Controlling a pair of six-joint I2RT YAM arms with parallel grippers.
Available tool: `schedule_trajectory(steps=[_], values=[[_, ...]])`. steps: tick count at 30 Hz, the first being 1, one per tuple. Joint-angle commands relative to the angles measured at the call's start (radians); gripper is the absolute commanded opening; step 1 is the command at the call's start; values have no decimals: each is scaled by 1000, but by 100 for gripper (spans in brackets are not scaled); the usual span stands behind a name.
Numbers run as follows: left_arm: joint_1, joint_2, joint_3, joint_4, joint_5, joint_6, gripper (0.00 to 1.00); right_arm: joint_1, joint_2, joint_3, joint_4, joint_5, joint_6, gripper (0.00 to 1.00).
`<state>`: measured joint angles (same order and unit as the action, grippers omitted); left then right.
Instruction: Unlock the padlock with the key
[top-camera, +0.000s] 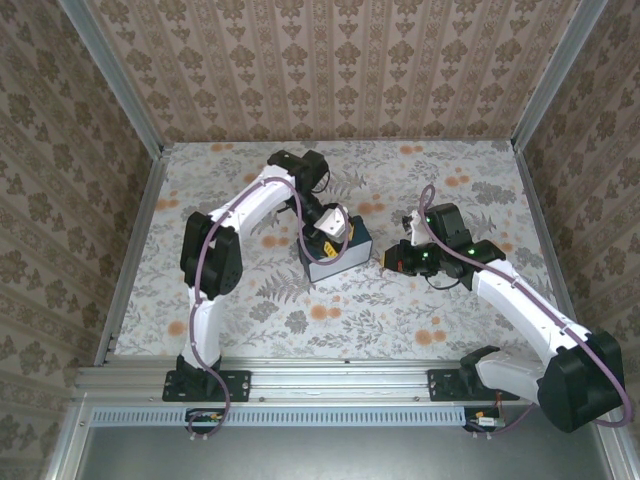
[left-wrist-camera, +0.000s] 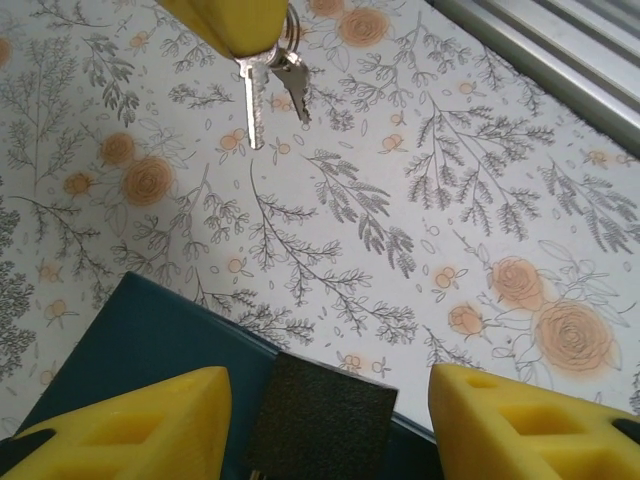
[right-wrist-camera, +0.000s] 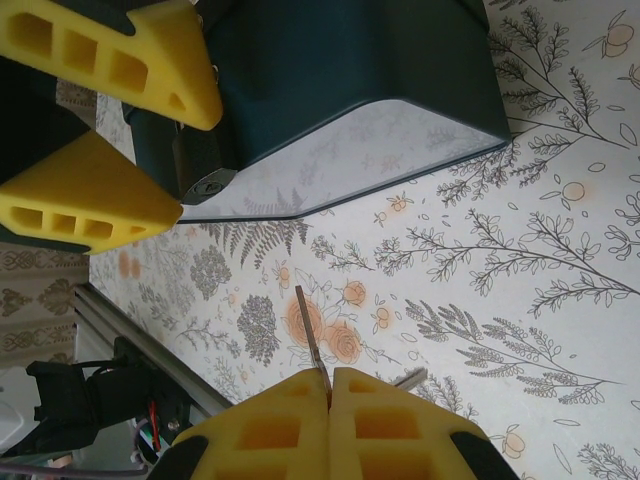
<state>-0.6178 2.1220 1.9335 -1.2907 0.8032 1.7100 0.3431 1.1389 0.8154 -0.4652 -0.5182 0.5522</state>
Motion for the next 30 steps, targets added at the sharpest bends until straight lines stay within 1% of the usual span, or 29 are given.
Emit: schedule_trajectory(steps=[1,6,11,16,21,26,30], values=[[-3,-3,-1,-37,18,7,55,1,-1,-18,28,-22,-3,0],[5,1,-26,10,0,-15,55,1,-5,-21,31,-23,2,0],[4,33,9,6,5,-18,54,1,-7,-18,28,-23,3,0],[4,35,-1,7,1,-21,44,3,-15,-27,55,-46,30,0],[1,5,-55,46,-1,-46,35,7,-16,-64,154,-91,89,0],[1,-13,-77,92,5,-96,27,26,-11,-122,311,-123,167,0],[0,-38,-104,127,23,-133,25,49,-3,-161,438,-102,246,0]])
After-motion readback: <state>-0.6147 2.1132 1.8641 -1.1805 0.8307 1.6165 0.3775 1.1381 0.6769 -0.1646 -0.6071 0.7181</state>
